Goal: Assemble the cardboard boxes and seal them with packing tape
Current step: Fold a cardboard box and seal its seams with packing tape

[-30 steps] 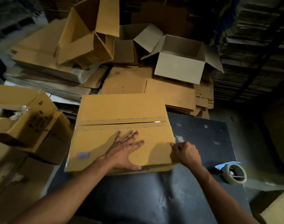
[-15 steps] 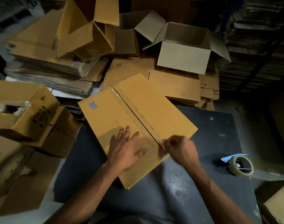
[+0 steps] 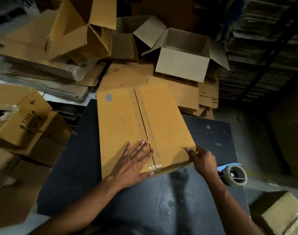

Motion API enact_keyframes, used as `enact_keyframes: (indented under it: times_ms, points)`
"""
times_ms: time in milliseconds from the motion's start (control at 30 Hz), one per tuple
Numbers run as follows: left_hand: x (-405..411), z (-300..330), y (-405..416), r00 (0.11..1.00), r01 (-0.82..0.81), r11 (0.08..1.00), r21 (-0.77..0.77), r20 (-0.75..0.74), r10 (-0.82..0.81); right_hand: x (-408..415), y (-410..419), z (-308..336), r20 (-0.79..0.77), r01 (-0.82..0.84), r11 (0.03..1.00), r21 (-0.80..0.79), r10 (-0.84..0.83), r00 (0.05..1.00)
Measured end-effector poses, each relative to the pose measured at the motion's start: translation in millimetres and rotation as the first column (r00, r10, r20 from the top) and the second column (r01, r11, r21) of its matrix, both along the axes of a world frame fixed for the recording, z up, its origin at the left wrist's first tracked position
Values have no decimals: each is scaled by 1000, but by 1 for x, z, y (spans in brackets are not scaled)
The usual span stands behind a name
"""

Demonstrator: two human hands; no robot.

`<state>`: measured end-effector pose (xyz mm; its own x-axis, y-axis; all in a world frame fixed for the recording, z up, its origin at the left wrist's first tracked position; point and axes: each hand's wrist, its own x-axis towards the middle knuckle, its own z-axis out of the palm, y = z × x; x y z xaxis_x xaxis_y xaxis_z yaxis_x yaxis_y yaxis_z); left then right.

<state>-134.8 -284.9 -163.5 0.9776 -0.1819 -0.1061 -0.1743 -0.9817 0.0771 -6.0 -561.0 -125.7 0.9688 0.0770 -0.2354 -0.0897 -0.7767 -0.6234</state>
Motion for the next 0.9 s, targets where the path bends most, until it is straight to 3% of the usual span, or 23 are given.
enact_keyframes:
  times_ms: [167, 267, 333, 400, 533, 700, 800, 900]
  points:
    - [22, 7, -13, 1000, -11, 999, -39, -5, 11, 0, -43, 1, 0, -103, 994, 44, 103, 995]
    - [37, 10, -36, 1000, 5, 998, -55, 21, -4, 28, -90, -10, 0, -70, 986, -151, 71, 997]
    - [47, 14, -57, 999, 27, 998, -61, 41, -25, 50, -126, -21, -107, -142, 920, -366, 110, 988]
    - [56, 12, -77, 998, 20, 998, -67, 63, -16, 66, -152, -28, -235, -256, 845, -470, 160, 959]
    - [62, -3, -95, 996, -33, 999, 25, 79, 31, 86, -178, -51, -379, -429, 743, -514, 252, 891]
    - [62, -5, -93, 994, -28, 999, 31, 108, 25, 93, -190, -75, -350, -482, 623, -616, 331, 876]
    - [62, -2, -99, 985, -55, 996, -76, 159, 67, 79, -188, -71, -382, -534, 627, -568, 374, 845]
    - [44, 4, -123, 909, 50, 933, -356, 404, 106, 52, -189, -71, -374, -557, 652, -515, 413, 830]
